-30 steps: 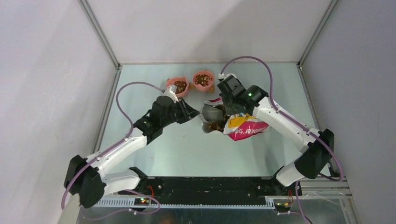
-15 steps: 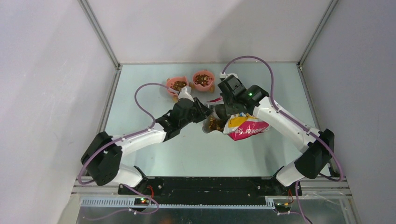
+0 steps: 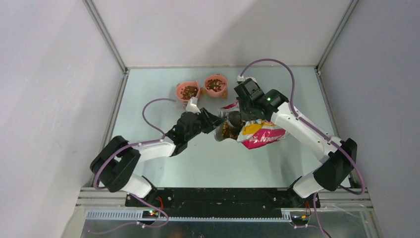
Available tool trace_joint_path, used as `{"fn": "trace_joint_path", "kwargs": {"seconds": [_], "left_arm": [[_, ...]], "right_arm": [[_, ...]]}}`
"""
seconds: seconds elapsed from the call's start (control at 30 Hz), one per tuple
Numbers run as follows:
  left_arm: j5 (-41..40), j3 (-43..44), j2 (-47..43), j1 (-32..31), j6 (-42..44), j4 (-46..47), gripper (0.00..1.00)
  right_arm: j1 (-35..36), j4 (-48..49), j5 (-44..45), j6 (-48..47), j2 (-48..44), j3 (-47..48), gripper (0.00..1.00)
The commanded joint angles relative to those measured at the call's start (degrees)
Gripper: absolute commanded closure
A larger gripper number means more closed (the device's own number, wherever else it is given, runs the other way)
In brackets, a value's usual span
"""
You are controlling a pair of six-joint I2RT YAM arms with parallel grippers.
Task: Serve the pet food
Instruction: Collect the pet food from the pet food bag.
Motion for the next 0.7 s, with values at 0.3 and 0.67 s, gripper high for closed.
{"fn": "trace_joint_path", "kwargs": {"seconds": [0.3, 0.67], "left_arm": [[1.7, -4.5, -20.0, 3.1, 0.5, -5.4, 1.00], [4.8, -5.2, -23.4, 3.2, 10.9, -5.3, 1.00]], "right_arm": [[-2.8, -1.6, -2.2, 4.7, -4.4, -0.2, 1.00], [-4.6, -0.5, -5.4, 6.0, -4.8, -0.1, 1.00]]}}
